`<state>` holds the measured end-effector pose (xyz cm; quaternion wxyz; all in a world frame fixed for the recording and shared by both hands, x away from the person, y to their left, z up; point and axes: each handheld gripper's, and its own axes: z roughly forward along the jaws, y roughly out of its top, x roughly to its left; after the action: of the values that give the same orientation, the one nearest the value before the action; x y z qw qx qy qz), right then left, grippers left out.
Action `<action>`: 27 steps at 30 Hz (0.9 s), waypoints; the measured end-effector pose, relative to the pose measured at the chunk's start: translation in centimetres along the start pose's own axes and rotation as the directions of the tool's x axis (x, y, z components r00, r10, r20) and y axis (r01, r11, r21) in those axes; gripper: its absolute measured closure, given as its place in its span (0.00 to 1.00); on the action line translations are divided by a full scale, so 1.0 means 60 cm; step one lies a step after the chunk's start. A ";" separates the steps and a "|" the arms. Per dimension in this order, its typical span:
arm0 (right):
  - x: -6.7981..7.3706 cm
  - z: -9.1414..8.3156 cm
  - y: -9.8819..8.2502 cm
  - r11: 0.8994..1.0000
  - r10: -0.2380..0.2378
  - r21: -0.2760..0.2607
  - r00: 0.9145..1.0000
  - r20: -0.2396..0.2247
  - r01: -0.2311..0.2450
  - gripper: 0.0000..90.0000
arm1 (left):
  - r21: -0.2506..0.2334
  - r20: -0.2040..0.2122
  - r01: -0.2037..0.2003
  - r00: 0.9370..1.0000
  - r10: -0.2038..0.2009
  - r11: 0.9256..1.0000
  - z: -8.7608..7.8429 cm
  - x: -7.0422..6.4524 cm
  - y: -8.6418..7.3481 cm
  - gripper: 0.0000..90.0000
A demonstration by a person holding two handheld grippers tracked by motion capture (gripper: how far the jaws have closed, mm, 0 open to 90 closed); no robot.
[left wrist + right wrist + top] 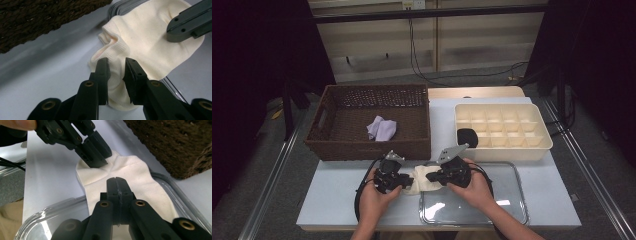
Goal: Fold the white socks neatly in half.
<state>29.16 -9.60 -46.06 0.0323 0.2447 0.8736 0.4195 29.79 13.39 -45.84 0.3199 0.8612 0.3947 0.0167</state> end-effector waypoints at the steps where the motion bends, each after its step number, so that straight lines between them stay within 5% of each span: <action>1: 0.000 0.001 -0.001 1.000 0.000 0.003 1.000 -0.002 0.000 1.00 | 0.002 0.005 0.003 1.000 -0.003 1.000 0.000 0.000 0.000 0.80; 14: 0.002 0.013 -0.012 0.999 -0.012 0.039 1.000 0.004 0.012 1.00 | -0.042 0.016 0.049 0.999 -0.048 0.998 -0.021 0.003 0.002 0.69; 27: 0.002 0.015 -0.016 0.999 -0.009 0.041 1.000 0.003 0.009 1.00 | -0.024 0.014 0.109 0.994 -0.109 0.994 -0.020 0.021 -0.014 0.66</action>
<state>28.88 -9.41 -47.33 0.0304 0.2421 0.8831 0.4008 29.76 15.28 -45.65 0.3333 0.8345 0.4388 -0.0013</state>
